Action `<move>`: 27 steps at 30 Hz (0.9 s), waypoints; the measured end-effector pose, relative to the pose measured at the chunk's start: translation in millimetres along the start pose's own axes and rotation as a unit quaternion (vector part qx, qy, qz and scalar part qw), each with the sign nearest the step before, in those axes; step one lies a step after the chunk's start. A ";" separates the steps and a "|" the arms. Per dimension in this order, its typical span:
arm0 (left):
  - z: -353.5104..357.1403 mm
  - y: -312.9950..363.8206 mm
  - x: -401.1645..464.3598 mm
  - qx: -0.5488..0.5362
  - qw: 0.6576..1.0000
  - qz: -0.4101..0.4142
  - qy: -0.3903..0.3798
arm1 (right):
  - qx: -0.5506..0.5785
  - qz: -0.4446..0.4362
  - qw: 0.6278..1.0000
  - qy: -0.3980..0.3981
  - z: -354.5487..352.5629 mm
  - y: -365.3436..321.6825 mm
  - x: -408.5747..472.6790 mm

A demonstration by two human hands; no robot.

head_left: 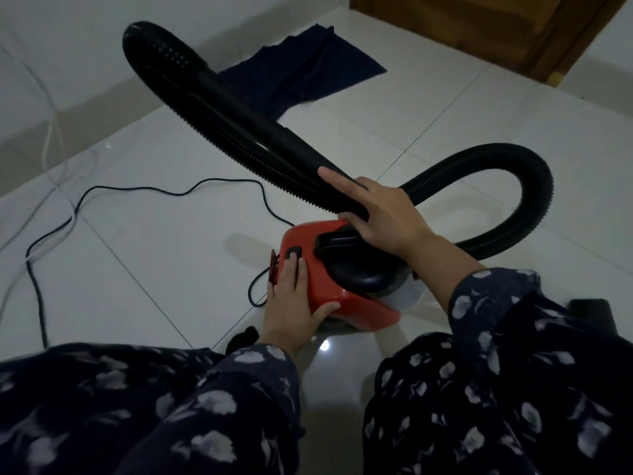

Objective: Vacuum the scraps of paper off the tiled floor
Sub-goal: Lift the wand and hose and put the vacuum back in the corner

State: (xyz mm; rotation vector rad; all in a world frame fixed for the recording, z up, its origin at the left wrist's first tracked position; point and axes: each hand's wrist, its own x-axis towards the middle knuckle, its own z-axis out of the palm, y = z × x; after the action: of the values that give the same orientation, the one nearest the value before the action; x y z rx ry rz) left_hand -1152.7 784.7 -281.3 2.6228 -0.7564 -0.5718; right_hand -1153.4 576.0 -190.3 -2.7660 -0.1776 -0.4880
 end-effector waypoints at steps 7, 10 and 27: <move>1.7 -4.6 3.3 0.046 0.999 -0.008 0.026 | 0.019 0.015 1.000 0.002 0.5 0.7 6.8; 0.8 -5.9 4.7 0.068 0.997 -0.013 0.023 | 0.022 0.022 1.000 -0.002 1.2 2.1 10.0; -18.5 7.8 8.0 0.061 0.998 -0.010 0.016 | 0.014 0.020 1.000 0.018 -3.4 -5.5 15.4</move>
State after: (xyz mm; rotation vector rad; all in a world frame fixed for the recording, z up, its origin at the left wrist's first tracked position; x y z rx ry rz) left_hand -1141.1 778.0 -264.3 2.7480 -0.7789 -0.5024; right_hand -1141.0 581.0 -180.2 -2.7249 -0.1207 -0.5209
